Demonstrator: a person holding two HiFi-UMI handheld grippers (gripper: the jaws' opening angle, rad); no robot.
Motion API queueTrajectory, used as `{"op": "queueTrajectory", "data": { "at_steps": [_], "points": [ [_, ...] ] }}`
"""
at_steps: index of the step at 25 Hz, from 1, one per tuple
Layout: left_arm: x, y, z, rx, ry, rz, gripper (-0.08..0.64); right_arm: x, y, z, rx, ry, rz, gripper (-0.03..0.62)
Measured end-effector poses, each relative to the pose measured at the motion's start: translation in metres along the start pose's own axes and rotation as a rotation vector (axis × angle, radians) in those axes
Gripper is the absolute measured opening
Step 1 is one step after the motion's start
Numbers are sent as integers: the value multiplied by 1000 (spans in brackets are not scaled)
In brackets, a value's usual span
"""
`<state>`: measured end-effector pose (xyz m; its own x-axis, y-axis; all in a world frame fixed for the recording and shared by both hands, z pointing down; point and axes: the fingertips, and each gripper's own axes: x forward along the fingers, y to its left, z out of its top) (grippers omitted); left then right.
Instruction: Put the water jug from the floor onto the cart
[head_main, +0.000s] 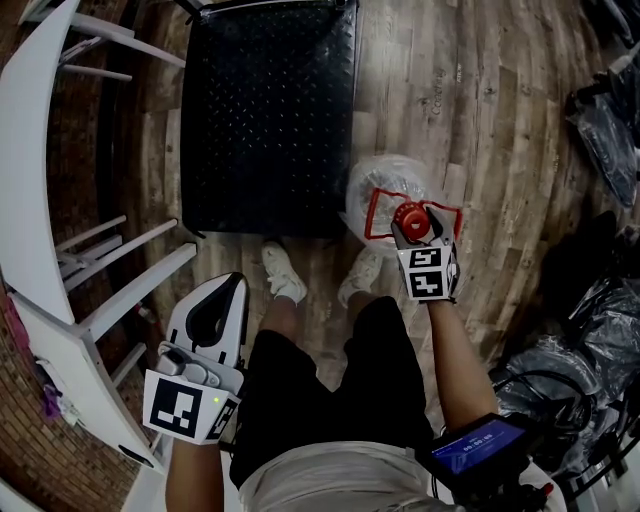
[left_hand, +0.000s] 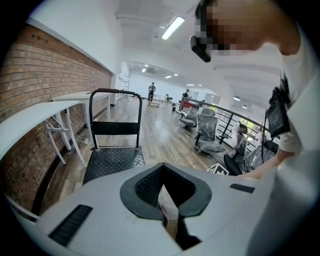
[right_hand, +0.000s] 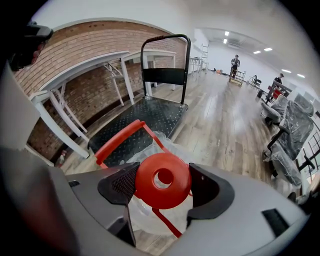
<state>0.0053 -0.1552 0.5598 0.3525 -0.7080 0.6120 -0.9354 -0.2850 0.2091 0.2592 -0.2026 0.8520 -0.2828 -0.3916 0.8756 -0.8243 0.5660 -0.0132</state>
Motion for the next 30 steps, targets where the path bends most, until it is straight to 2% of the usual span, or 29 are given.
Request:
{"op": "queueTrajectory", "data": {
  "at_steps": [6,11,16,23,30],
  "points": [
    [-12,8,6,3,-18,-6,0,-44,-2,10,26,-10,-46,313],
    [-21,19,9,94,-12,15,0,-107,-6,45,3,-54,-80,313],
    [-30,28,9,85,-26,12,0,-166,2,81,-30,-86,-100,313],
    [-48,51,11,39,-59,18,0,-205,50,143,-89,-146,-25,313],
    [-92,93,-6,-2,-63,75,0,-174,121,170,-142,-152,71,313]
  ]
}}
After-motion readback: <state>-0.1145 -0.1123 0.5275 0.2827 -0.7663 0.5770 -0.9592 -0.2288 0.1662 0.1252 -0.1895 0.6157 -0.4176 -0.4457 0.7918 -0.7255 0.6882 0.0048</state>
